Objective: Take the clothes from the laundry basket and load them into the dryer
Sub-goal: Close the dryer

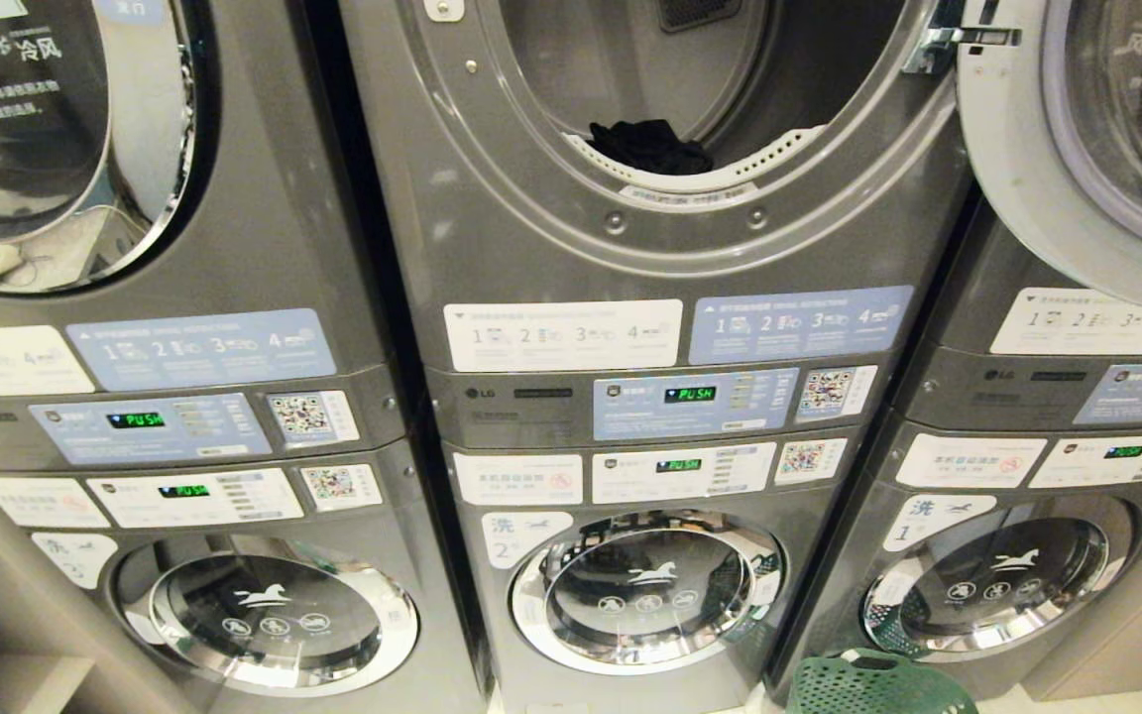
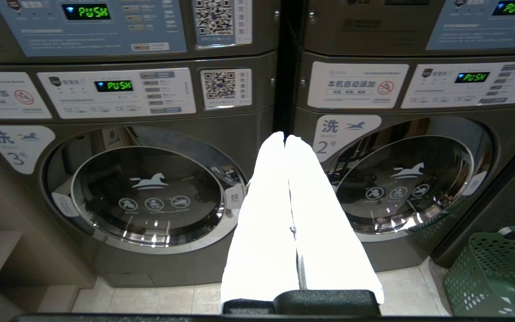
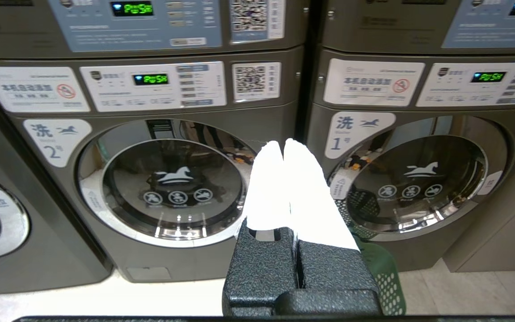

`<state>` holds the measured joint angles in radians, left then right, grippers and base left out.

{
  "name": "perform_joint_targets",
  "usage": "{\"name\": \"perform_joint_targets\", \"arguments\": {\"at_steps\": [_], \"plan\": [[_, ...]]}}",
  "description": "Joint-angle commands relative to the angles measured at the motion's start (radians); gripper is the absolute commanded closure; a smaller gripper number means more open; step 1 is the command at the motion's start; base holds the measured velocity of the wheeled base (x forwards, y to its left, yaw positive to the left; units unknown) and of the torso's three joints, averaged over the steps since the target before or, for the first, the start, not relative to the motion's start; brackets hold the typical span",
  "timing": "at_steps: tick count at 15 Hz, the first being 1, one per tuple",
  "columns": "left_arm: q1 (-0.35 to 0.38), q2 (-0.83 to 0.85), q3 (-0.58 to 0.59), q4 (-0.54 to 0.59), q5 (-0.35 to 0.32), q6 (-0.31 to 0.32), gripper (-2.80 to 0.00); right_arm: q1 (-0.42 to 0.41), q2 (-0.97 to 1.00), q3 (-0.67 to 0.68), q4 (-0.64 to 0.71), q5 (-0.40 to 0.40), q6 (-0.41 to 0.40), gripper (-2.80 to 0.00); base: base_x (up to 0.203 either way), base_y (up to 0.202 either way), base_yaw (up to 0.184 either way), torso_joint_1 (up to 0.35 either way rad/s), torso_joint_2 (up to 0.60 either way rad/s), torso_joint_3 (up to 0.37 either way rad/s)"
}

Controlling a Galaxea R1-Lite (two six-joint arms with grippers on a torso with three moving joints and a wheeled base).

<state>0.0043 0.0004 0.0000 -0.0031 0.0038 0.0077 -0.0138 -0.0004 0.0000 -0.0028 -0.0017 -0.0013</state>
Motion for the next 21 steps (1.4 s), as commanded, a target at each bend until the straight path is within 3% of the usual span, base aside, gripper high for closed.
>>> {"name": "perform_joint_targets", "arguments": {"at_steps": [1, 9, 13, 21], "plan": [[0.0, 0.0, 0.0, 0.0, 0.001, 0.0, 0.0, 0.0, 0.001, 0.0, 0.0, 0.0, 0.0, 0.0, 0.0, -0.197, 0.002, 0.005, 0.0, 0.002], [0.0, 0.0, 0.0, 0.0, 0.001, 0.0, 0.0, 0.0, 0.002, 0.0, 0.0, 0.005, -0.024, 0.0, 0.0, -0.195, 0.001, 0.0, 0.0, 0.003], [0.0, 0.0, 0.0, 0.0, 0.0, 0.0, 0.0, 0.0, 0.0, 0.0, 0.003, 0.041, -0.102, 0.0, 0.0, -0.195, 0.002, 0.005, 0.0, 0.002], [0.0, 0.0, 0.0, 0.003, 0.001, 0.0, 0.0, 0.0, 0.001, 0.0, 0.003, 0.038, -0.1, 0.0, 0.0, -0.195, 0.002, 0.002, 0.0, 0.004]]}}
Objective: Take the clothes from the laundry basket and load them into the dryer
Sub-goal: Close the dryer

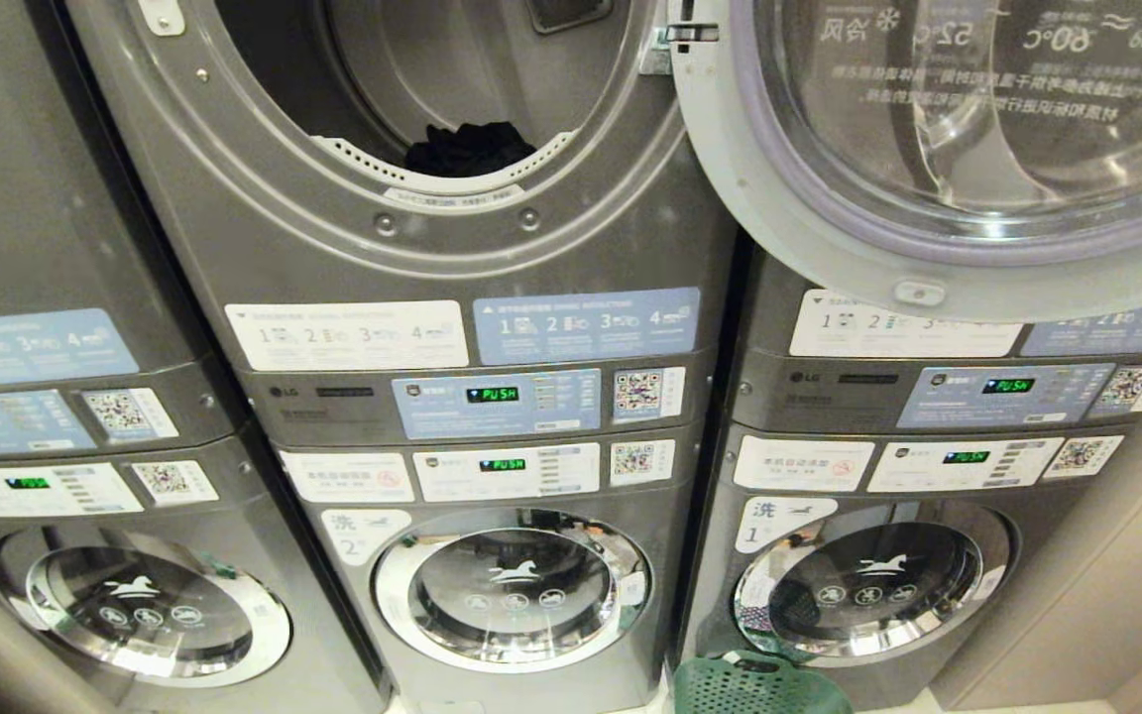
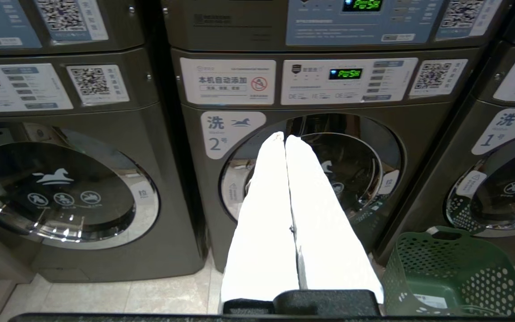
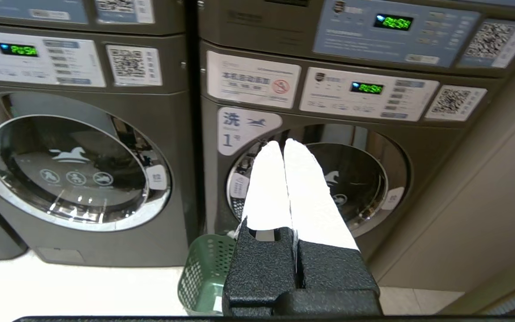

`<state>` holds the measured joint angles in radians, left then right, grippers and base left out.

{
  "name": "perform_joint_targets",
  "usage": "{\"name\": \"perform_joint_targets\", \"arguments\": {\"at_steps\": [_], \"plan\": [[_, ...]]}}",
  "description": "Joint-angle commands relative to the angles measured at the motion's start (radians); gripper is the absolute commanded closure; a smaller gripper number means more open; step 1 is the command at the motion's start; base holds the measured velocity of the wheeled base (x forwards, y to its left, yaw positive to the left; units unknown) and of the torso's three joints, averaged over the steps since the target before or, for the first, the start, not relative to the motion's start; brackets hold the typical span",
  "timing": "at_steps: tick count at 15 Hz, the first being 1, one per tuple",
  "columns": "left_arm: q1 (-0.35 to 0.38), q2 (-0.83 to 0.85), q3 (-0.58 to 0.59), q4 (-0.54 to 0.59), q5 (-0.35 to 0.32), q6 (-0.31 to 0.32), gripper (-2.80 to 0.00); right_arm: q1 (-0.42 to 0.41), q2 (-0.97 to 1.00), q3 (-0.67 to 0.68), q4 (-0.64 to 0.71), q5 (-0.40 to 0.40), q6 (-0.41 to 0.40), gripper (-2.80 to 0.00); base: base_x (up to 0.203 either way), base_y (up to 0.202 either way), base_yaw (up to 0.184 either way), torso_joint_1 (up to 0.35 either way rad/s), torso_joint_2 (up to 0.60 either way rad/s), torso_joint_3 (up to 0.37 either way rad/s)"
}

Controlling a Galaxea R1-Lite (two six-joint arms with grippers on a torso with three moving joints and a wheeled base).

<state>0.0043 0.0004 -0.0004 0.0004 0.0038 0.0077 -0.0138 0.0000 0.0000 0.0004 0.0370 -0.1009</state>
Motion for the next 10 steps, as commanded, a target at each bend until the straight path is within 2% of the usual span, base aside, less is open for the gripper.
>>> {"name": "perform_joint_targets", "arguments": {"at_steps": [1, 10], "plan": [[0.0, 0.0, 0.0, -0.003, 0.0, 0.0, 0.0, 0.0, 0.0, 0.0, 0.0, 0.0, 0.002, 0.0, 0.0, -0.199, -0.001, -0.007, 0.0, 0.012], [0.0, 0.0, 0.0, -0.003, 0.001, 0.0, 0.0, 0.0, 0.0, 0.0, 0.001, -0.008, 0.034, 0.0, 0.0, -0.195, 0.001, 0.0, 0.0, 0.002]]}}
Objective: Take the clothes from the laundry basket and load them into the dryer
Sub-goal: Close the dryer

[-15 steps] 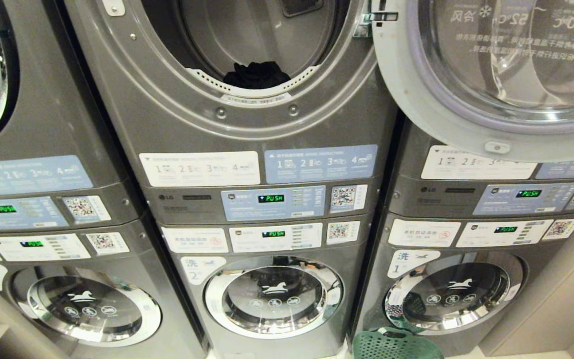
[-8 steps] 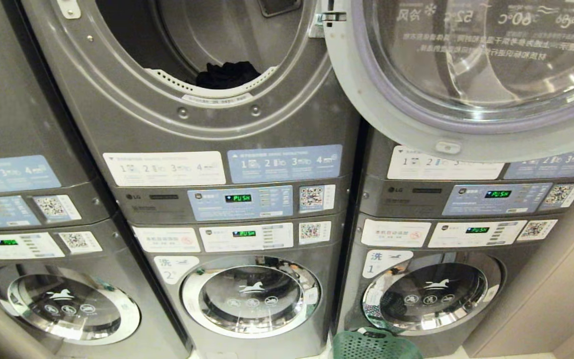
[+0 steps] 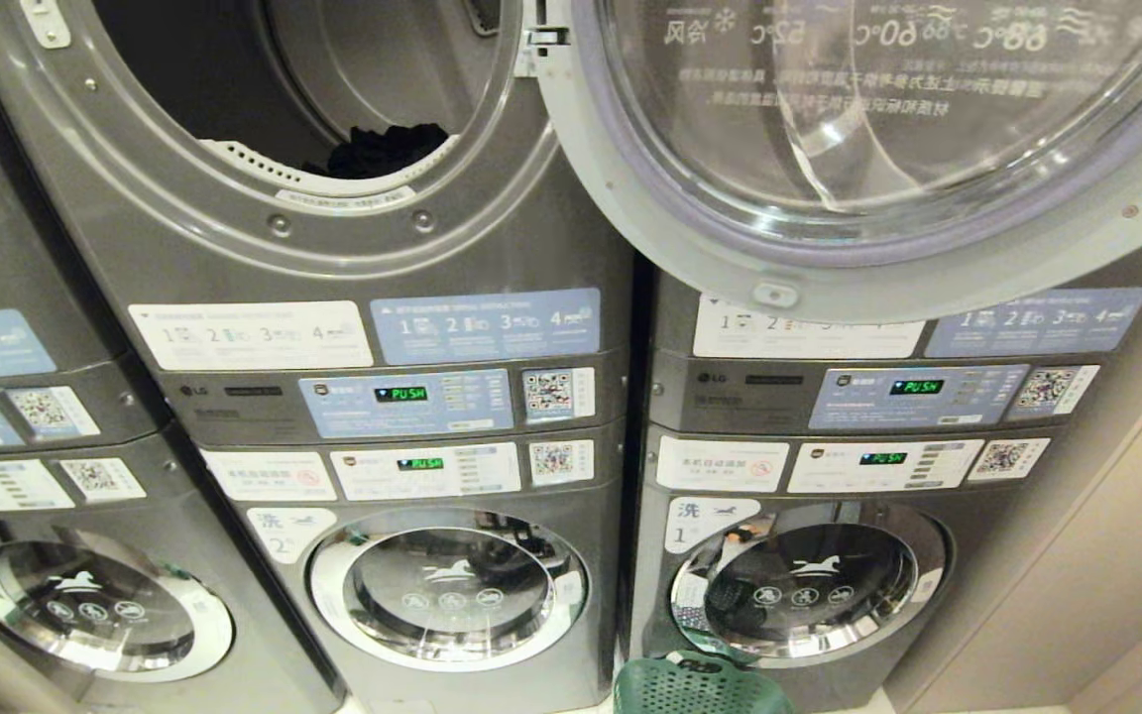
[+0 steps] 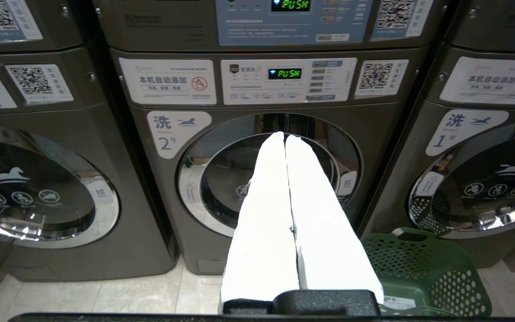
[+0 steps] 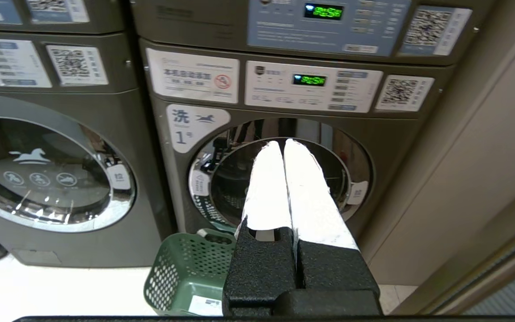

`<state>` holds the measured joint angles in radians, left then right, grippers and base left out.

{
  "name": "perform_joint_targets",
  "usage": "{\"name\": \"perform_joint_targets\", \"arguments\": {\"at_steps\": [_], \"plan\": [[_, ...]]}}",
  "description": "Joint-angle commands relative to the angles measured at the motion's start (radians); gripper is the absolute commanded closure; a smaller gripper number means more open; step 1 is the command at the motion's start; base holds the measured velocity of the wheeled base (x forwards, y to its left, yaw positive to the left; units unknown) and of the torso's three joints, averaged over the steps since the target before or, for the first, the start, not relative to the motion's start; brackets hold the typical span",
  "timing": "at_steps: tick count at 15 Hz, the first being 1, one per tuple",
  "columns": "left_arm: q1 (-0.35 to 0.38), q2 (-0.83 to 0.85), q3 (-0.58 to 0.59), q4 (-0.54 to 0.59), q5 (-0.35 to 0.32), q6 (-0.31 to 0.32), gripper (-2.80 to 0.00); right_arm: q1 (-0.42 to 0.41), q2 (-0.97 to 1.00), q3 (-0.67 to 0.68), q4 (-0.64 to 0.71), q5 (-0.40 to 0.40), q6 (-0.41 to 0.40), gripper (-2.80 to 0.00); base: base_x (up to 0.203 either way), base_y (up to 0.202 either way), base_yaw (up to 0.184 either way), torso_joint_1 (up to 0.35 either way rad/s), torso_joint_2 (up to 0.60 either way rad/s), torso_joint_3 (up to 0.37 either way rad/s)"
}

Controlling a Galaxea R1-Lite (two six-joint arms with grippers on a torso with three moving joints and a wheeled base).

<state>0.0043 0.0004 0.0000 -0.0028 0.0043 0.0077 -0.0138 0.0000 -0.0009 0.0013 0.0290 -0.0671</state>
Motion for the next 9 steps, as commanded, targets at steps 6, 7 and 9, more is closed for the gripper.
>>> {"name": "perform_joint_targets", "arguments": {"at_steps": [6, 7, 9], "plan": [[0.0, 0.0, 0.0, 0.0, 0.0, -0.002, 0.0, 0.0, 0.0, -0.026, -0.005, -0.031, -0.004, 0.0, 0.0, -0.043, 0.0, 0.001, 0.0, 0.001], [0.0, 0.0, 0.0, 0.001, 0.0, -0.003, 0.0, 0.0, 0.006, -0.073, -0.003, -0.041, -0.009, 0.0, 0.0, 0.0, 0.0, 0.0, 0.0, 0.0], [0.0, 0.0, 0.0, 0.001, 0.0, -0.002, 0.0, -0.001, 0.086, -0.225, 0.002, -0.052, -0.014, 0.0, 0.0, 0.0, 0.0, 0.0, 0.0, 0.0]]}}
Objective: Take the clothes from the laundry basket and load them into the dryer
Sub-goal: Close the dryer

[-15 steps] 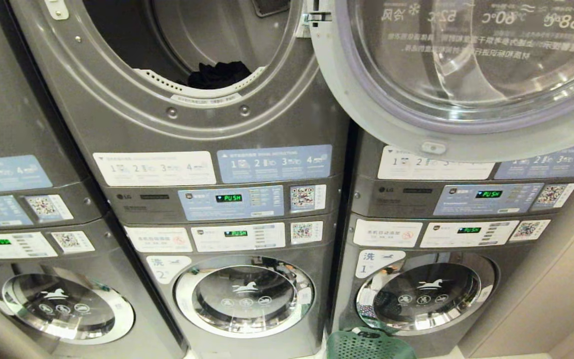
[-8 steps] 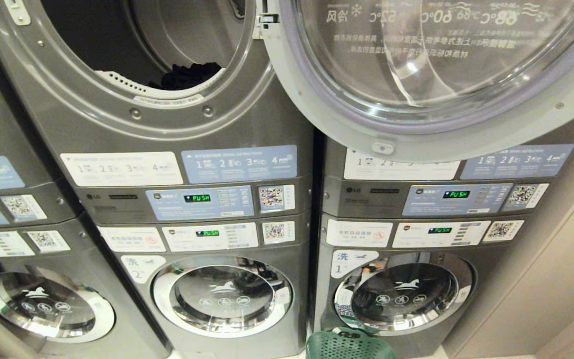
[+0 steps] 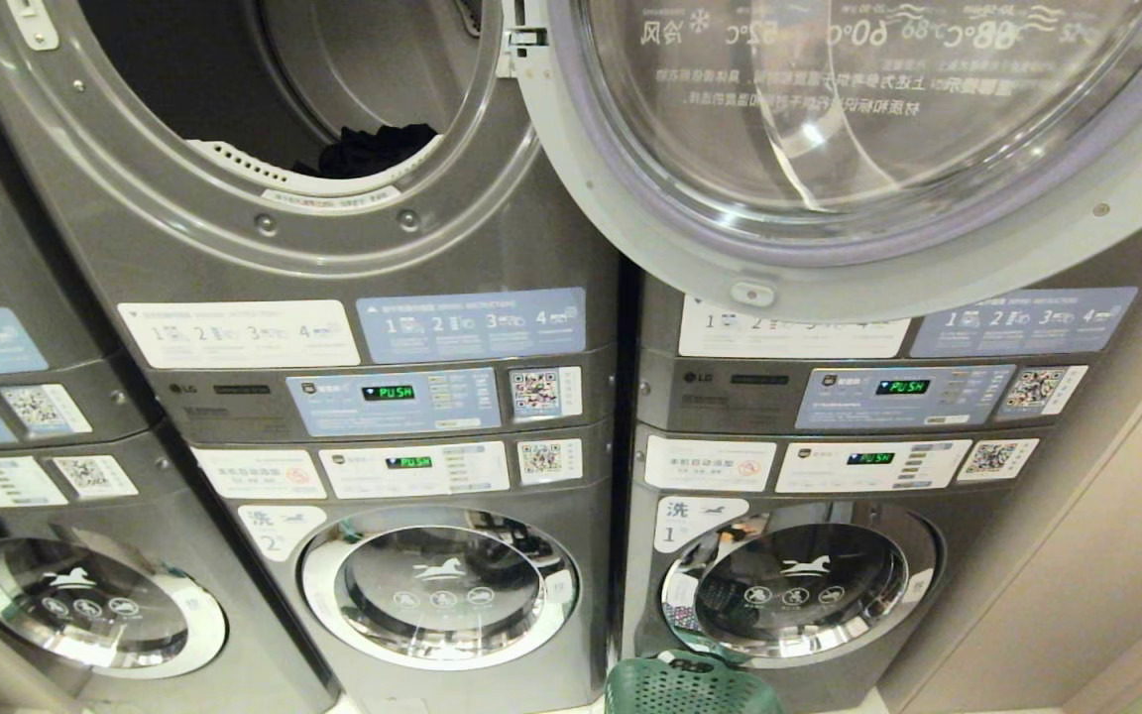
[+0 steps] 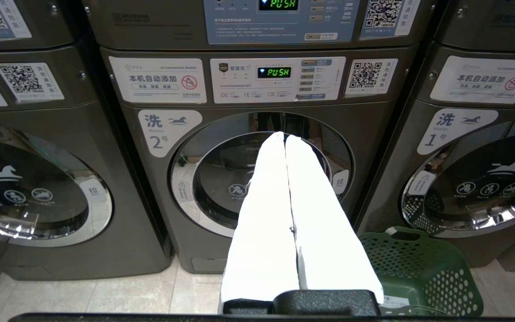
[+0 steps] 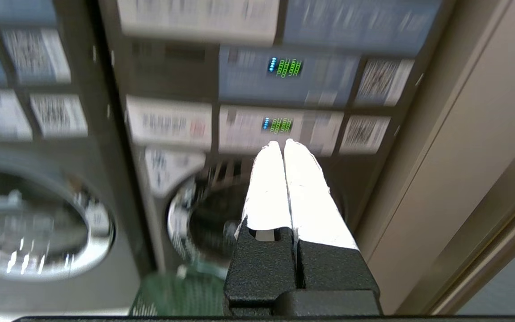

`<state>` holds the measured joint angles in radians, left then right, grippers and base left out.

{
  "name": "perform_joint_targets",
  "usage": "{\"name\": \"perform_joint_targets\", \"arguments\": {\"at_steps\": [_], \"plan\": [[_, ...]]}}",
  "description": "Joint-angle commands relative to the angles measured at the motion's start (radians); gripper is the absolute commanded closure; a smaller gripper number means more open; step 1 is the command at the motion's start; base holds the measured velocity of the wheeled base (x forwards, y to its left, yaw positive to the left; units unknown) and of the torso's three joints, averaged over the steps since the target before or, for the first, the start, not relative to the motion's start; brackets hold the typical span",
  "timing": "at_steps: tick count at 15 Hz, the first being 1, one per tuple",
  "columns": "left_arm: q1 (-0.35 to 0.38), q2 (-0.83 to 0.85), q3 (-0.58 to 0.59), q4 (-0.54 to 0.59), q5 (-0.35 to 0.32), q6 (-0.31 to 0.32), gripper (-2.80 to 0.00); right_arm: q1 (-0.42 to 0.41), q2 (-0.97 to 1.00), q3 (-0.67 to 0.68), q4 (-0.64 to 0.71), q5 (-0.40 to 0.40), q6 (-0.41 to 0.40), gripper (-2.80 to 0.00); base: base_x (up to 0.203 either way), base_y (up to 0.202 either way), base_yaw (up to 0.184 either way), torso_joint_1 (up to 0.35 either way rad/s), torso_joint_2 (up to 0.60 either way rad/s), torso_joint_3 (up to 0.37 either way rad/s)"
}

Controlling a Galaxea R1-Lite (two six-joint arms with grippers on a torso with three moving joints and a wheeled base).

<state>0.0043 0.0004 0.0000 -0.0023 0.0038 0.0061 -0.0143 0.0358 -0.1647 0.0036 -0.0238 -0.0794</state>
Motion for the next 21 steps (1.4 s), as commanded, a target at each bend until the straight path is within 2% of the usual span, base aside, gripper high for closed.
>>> {"name": "perform_joint_targets", "arguments": {"at_steps": [1, 3, 5, 8, 11, 13, 17, 21], "plan": [[0.0, 0.0, 0.0, -0.001, -0.001, 0.0, 0.0, -0.003, 0.135, -0.143, 0.002, -0.022, -0.003, 0.0, 0.0, 0.0, 0.0, 0.0, 0.0, 0.0], [0.0, 0.0, 0.0, 0.001, 0.001, 0.0, 0.0, -0.007, 0.313, -0.28, 0.003, -0.119, 0.012, 0.0, 0.0, 0.0, 0.0, 0.0, 0.0, 0.0], [0.0, 0.0, 0.0, 0.001, 0.001, 0.0, 0.0, -0.01, 0.444, -0.372, 0.0, -0.196, 0.064, 0.0, 0.0, 0.0, 0.0, 0.0, 0.0, 0.0], [0.0, 0.0, 0.0, 0.001, 0.001, 0.0, 0.0, -0.013, 0.614, -0.508, -0.013, -0.251, 0.096, 0.0, 0.0, 0.0, 0.0, 0.0, 0.0, 0.0], [0.0, 0.0, 0.0, 0.001, 0.001, 0.0, 0.0, -0.029, 0.769, -0.661, -0.015, -0.3, 0.192, 0.0, 0.0, 0.0, 0.0, 0.0, 0.0, 0.0], [0.0, 0.0, 0.0, -0.001, 0.001, 0.0, 0.0, -0.072, 0.876, -0.755, -0.016, -0.318, 0.241, 0.0, 0.0, 0.0, 0.0, 0.0, 0.0, 0.0], [0.0, 0.0, 0.0, 0.001, 0.001, 0.0, 0.0, -0.251, 1.034, -0.805, -0.018, -0.323, 0.378, 0.0, 0.0, 0.0, 0.0, 0.0, 0.0, 0.0], [0.0, 0.0, 0.0, 0.0, 0.001, 0.0, 0.0, -0.327, 1.064, -0.823, -0.017, -0.312, 0.421, 0.0, 0.0, 0.0, 0.0, 0.0, 0.0, 0.0]]}}
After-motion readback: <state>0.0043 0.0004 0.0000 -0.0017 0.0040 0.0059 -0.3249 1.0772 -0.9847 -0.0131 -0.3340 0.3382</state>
